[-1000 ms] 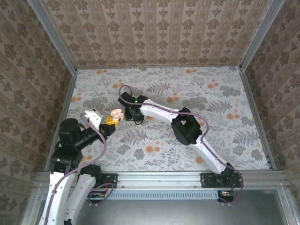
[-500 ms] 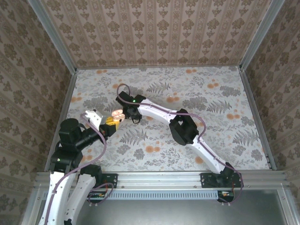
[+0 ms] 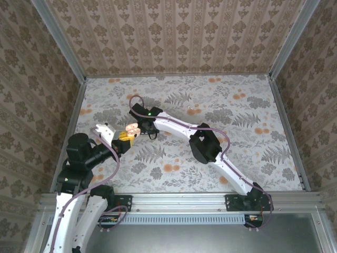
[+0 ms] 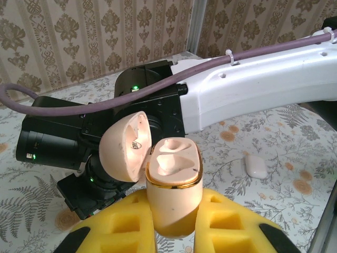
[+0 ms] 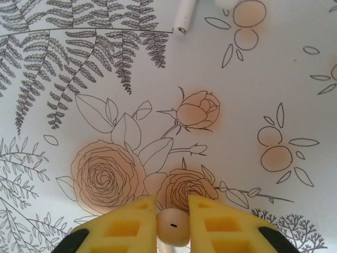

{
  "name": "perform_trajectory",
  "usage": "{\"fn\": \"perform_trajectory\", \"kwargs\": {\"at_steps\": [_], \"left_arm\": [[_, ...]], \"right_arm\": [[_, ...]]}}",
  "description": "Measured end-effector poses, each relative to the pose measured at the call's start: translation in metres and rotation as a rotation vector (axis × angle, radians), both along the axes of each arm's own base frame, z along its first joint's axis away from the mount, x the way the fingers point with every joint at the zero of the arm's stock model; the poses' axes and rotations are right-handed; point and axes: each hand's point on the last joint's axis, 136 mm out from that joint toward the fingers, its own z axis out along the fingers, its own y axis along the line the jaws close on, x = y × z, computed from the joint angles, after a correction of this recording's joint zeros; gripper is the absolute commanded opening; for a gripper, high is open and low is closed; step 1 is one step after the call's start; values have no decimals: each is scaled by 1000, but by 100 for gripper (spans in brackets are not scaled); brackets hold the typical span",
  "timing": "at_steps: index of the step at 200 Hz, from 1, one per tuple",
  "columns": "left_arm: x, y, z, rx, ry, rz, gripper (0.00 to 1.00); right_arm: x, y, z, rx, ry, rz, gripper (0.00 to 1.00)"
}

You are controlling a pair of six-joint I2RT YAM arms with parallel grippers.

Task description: Insert wireless bluetooth earbuds into charging case

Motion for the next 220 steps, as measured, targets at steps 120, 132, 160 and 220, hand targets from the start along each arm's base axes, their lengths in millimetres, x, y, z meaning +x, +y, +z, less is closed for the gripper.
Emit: {"fn": "perform_trajectory", "kwargs": {"at_steps": [120, 132, 160, 220], "left_arm": [[31, -11, -29, -94, 113, 4, 0], [36, -13, -33, -110, 131, 2, 0], [46, -18, -42, -141, 176, 0, 0], [53, -20, -42, -174, 187, 5, 0]], "right_arm": [[-53, -95, -3, -99, 102, 92, 14], [-62, -105, -3, -118, 113, 116, 14], [-77, -119, -5, -148, 133, 162, 17], [-89, -128, -8, -181, 177, 194, 36]]}}
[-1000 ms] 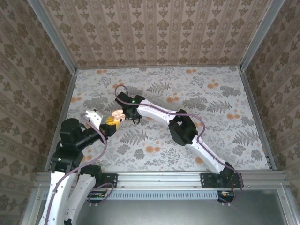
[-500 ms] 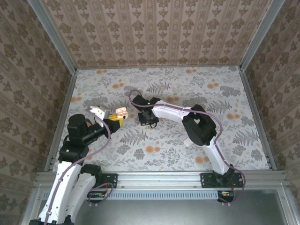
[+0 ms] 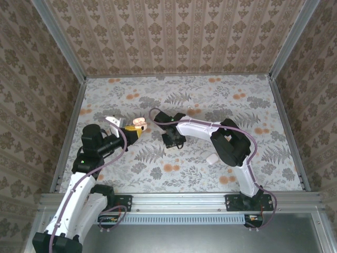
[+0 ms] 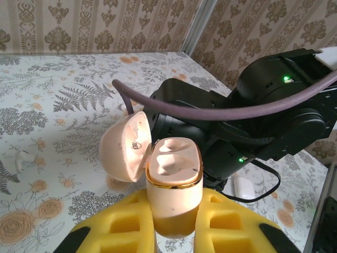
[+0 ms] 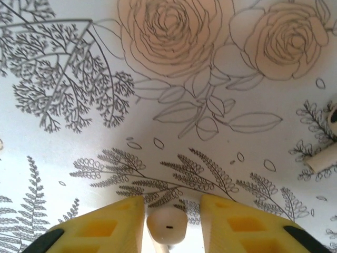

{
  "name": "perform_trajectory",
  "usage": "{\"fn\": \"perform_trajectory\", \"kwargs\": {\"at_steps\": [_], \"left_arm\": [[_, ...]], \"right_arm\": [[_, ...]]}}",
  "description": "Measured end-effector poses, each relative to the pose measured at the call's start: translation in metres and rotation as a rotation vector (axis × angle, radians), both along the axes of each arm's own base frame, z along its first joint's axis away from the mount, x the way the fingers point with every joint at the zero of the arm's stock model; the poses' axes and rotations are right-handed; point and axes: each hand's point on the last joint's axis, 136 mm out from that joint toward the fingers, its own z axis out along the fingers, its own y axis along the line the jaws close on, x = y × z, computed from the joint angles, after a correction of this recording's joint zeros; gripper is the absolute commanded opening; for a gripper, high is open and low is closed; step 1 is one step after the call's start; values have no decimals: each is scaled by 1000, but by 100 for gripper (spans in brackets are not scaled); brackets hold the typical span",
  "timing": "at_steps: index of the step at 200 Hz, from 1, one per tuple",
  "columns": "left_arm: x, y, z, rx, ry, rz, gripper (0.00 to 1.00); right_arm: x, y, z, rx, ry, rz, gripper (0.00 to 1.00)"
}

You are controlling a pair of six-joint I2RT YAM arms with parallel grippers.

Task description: Insert wireless bluetooth earbuds into charging case

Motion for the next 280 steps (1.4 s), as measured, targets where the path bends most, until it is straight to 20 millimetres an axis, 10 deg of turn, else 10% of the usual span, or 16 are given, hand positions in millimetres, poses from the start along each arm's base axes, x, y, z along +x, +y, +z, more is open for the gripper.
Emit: {"fn": "perform_trajectory", "kwargs": {"at_steps": [126, 280], "left_arm": [[-2, 1, 4, -5, -15, 1, 0], [-7, 2, 4, -6, -27, 5, 0]], "right_arm": [[0, 6, 19, 1, 35, 8, 36], [-8, -2, -2, -74, 97, 67, 27]]}}
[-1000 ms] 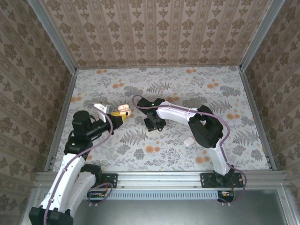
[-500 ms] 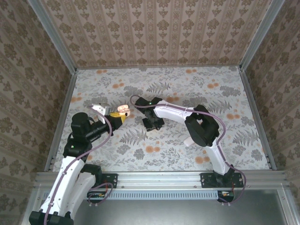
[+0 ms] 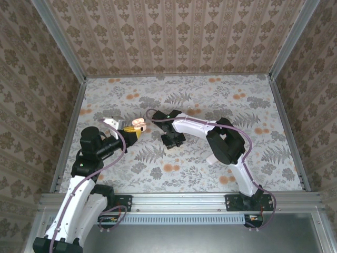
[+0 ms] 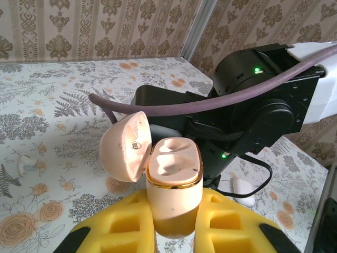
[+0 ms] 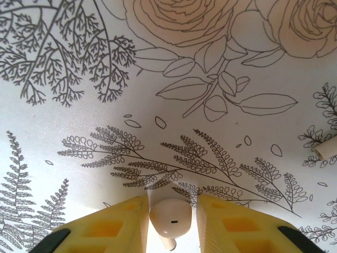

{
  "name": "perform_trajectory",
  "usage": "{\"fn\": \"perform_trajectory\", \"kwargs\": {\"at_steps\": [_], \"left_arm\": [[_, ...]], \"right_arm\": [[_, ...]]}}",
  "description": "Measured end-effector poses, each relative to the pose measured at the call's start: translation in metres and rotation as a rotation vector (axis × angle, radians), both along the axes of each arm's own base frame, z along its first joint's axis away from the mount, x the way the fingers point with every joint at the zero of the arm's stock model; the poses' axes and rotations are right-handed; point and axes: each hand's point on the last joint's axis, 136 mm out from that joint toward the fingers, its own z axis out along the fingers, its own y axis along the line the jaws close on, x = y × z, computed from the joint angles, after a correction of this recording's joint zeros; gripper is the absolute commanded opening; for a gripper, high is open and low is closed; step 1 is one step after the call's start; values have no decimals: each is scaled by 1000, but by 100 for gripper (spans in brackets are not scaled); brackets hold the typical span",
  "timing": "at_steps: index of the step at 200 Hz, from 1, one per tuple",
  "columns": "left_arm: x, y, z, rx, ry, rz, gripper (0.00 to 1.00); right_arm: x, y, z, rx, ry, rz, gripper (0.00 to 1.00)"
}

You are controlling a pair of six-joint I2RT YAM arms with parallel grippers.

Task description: Insert wireless bluetooth earbuds into charging case

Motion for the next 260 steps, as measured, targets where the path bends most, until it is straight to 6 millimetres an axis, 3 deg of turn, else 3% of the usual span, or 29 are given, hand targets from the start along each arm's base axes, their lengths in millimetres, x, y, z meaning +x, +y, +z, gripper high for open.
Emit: {"fn": "perform_trajectory", "kwargs": {"at_steps": [88, 113, 136, 183, 260], "left_arm": [[-1, -4, -7, -16, -11, -27, 0], [-1, -7, -7, -28, -30, -44, 0], [-1, -13, -3, -38, -56, -68, 0], [2, -31, 4, -49, -107, -119, 0], [19, -51, 8, -54, -173, -104, 0]], "right_arm": [[1, -4, 3, 20, -14, -42, 17], [1, -14, 15, 48, -42, -87, 15], [8, -21, 45, 99, -110, -128, 15], [24, -24, 131, 257, -321, -187, 16], [13, -40, 243, 556, -600, -248, 15]]}}
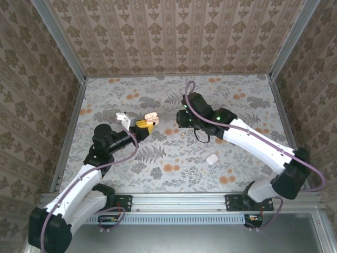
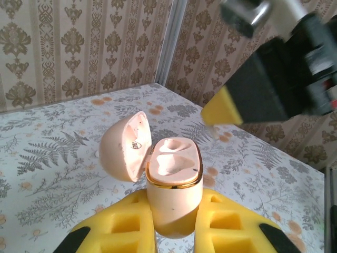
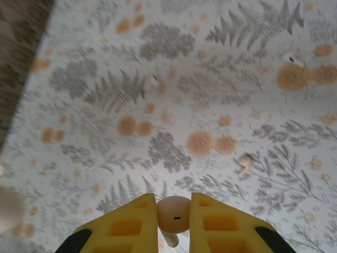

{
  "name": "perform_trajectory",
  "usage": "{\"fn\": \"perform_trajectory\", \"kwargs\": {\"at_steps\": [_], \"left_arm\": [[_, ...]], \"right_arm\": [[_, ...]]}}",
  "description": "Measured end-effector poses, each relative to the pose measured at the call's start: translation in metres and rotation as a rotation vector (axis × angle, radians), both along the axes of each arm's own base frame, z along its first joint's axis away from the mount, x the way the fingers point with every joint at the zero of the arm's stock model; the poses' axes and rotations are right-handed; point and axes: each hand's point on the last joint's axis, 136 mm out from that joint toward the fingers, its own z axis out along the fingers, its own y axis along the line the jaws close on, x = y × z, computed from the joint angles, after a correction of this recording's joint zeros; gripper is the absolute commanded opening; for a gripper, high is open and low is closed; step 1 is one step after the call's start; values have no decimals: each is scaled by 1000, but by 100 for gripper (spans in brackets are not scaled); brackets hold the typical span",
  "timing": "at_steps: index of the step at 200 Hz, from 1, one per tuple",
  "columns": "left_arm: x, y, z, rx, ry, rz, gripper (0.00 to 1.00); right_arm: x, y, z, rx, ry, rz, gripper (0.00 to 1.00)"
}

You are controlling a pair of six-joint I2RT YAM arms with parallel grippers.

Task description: Insert wireless bluetooth earbuds into charging case

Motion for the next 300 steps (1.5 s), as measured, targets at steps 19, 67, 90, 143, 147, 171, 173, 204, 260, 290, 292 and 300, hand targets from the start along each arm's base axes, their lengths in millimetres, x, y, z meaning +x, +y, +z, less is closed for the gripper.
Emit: {"fn": "perform_trajectory", "kwargs": {"at_steps": [19, 67, 90, 143, 147, 171, 173, 204, 260, 290, 292, 300], "left_arm": [[4, -5, 1, -3, -18, 6, 0], [7, -22, 1, -10, -48, -6, 0], [10, -27, 3, -9, -56, -7, 0], [11, -31, 13, -19, -91, -3, 0], [11, -32, 13, -19, -91, -3, 0], [11, -31, 14, -19, -92, 2, 0], [11, -31, 14, -19, -93, 3, 0], [11, -29, 17, -24, -102, 15, 0], [11, -25, 19, -10, -117, 40, 0], [13, -24, 16, 2, -110, 54, 0], [13, -24, 16, 2, -110, 55, 0], [13, -23, 15, 6, -108, 58, 0]], "right_arm": [[-2, 0, 23, 65, -65, -6, 16], [-8, 14, 69, 208, -183, 15, 16], [-10, 24, 79, 247, -213, 36, 16], [-11, 47, 90, 305, -255, 73, 15], [-11, 50, 89, 306, -255, 74, 16], [-8, 60, 81, 301, -248, 85, 15], [-8, 61, 81, 302, -249, 86, 15], [-5, 75, 65, 288, -229, 98, 15], [-4, 84, 54, 284, -207, 100, 15], [-3, 86, 51, 281, -206, 96, 15], [-2, 86, 51, 282, -207, 95, 15], [-2, 87, 51, 283, -207, 95, 15]]}}
